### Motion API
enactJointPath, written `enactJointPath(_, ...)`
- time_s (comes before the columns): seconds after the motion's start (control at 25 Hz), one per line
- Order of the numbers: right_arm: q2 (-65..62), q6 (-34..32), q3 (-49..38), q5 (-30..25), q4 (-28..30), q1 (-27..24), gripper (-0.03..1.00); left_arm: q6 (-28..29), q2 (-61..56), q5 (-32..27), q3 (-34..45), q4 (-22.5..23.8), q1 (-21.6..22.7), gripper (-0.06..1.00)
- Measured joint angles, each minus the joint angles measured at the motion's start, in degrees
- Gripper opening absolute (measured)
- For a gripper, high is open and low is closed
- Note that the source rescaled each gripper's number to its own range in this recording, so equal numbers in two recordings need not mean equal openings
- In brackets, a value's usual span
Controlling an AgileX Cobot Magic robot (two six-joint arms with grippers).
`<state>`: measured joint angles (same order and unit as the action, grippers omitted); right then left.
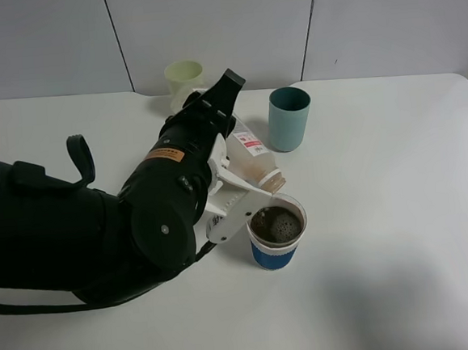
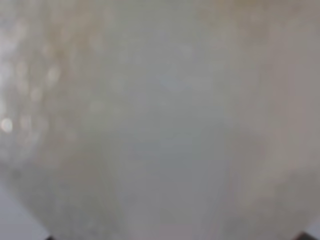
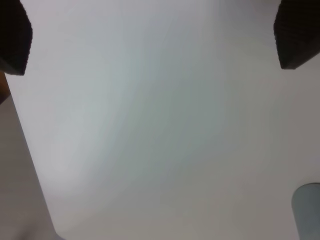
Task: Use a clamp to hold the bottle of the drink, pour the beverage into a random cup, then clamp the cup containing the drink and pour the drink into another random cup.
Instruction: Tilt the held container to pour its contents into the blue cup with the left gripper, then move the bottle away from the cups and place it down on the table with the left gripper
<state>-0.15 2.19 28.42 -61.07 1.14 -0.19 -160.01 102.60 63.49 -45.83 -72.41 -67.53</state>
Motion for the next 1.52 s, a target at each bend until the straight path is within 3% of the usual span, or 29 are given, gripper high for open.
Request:
enactJointPath(0.4,0.0,0.0,0.0,0.0,0.0,0.0,0.9,0.47,0.0,0.34,0.0,0.91,0.0,0.0)
enactJointPath(0.6,0.0,0.0,0.0,0.0,0.0,0.0,0.9,5.4,-0.11,-1.75,0.0,-0.65,0.0,0.0)
enactJointPath(0.92,0.0,0.0,0.0,0.0,0.0,0.0,0.9,22.06,-3.03,-10.51,0.0,-3.27,0.55,0.0)
enactJointPath(1.2,0.0,0.0,0.0,0.0,0.0,0.0,0.9,35.33,-6.62,-16.81,0.0,-2.16,3.87,0.0)
enactJointPath(1.4,0.0,0.0,0.0,0.0,0.0,0.0,0.9,51.41,-9.47,-24.9,0.04,6.21,8.13,0.0)
enactJointPath(1.52,0.0,0.0,0.0,0.0,0.0,0.0,0.9,66.76,-11.12,-29.69,0.04,15.02,11.91,0.0)
